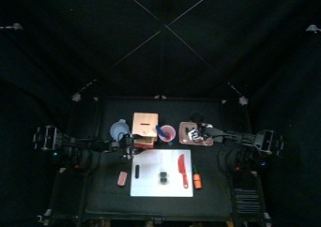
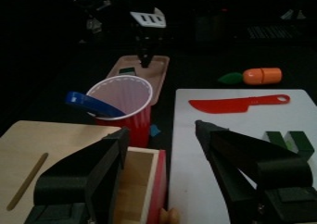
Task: Place sushi on board then cut the sushi with the knife then place the pieces on the plate
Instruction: Place the 4 sushi pieces on the plate
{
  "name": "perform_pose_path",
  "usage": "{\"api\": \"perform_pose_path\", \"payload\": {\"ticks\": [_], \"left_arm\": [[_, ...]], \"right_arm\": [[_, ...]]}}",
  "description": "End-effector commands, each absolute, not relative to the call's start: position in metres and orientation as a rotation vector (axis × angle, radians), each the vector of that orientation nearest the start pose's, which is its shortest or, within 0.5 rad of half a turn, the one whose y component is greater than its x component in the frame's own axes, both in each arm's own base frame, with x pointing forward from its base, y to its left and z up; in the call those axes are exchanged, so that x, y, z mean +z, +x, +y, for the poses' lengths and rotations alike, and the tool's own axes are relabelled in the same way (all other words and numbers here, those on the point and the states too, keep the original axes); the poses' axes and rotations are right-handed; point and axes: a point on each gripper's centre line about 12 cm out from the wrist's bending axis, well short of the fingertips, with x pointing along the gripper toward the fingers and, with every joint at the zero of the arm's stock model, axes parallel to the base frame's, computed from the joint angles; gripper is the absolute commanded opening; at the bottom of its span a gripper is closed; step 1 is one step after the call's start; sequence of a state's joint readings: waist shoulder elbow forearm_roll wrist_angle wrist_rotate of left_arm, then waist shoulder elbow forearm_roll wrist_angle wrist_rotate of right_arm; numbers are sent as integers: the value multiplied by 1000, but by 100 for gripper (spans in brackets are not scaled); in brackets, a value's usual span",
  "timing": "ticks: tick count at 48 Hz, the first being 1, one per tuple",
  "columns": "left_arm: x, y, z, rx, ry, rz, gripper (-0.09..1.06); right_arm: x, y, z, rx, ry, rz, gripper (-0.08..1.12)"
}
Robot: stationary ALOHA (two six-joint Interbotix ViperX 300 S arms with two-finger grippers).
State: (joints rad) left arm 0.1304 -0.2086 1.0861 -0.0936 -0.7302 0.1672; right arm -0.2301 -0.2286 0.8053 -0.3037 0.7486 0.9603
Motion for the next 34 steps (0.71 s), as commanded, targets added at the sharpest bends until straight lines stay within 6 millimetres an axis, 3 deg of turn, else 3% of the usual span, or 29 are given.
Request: {"api": "perform_pose_path", "payload": {"ticks": [1, 10, 20, 28, 34], "left_arm": [[196, 305, 49, 189, 99, 116, 93], [197, 306, 51, 192, 102, 114, 93], [196, 306, 54, 208, 90, 121, 93], [193, 305, 54, 215, 80, 132, 93], [191, 304, 54, 217, 78, 140, 93]], "right_arm": [[176, 292, -44, -592, 523, 1054, 83], [186, 347, -2, -320, 403, 1027, 83], [185, 396, 14, -165, 271, 1045, 83], [171, 416, 25, -93, 225, 1077, 83], [171, 423, 35, -50, 233, 1076, 83]]}}
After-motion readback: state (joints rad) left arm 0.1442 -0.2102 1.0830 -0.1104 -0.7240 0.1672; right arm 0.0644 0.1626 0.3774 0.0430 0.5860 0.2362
